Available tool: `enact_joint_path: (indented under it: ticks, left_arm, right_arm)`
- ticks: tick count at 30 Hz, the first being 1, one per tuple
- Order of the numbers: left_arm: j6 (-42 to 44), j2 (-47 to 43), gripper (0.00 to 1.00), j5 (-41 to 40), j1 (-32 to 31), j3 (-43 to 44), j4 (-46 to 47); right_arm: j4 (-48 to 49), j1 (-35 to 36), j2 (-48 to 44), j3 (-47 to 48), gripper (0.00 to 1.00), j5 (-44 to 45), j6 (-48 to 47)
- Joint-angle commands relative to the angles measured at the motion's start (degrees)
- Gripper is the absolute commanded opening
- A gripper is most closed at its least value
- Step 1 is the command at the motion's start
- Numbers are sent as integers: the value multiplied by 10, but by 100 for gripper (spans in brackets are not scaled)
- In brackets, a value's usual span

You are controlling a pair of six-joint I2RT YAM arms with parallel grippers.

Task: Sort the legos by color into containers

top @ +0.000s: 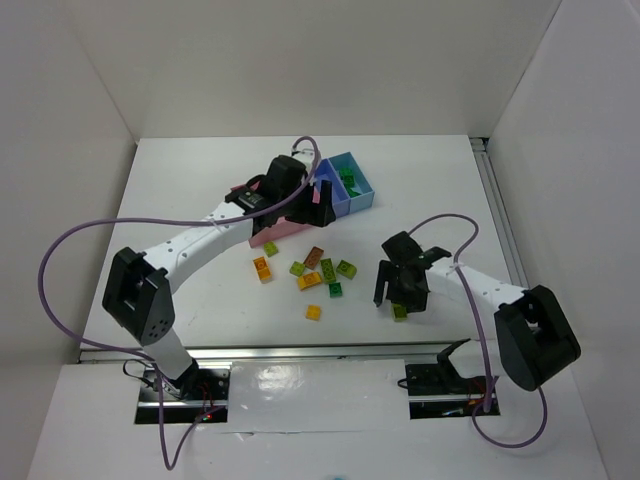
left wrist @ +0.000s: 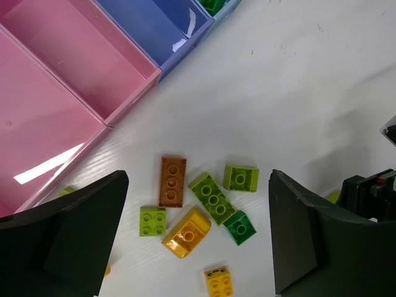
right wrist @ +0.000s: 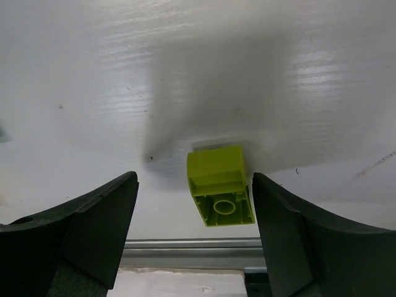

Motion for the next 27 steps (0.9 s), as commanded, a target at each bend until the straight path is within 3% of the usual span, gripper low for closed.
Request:
enact_joint_path:
  ticks: [1, 4, 7, 10, 15, 20, 27]
  left_arm:
    - [11, 18, 94, 4, 3, 30, 1]
    - [11, 19, 94, 4, 8, 30, 1]
    - [11, 26, 94, 16, 33, 30, 1]
    - [4, 20, 94, 38, 66, 25, 1]
    - [-1, -13, 94, 45, 104, 13, -5]
    - [-28, -19, 94, 97, 174, 7, -24]
    - [-52, -51, 94, 103, 225, -23, -68]
  right_arm:
    - [-32, 14, 5, 15, 81, 24, 29]
    - [-38, 33, -2, 15, 72, 24, 44]
    - [-38, 40, -7, 10, 46, 31, 50]
    - [-38, 46, -2, 18, 29, 42, 50]
    - [-20, 46, 17, 86, 29, 53, 36]
    - [28, 38, 72, 224, 29, 91, -25]
    - [61, 8, 264, 476, 29, 89, -95]
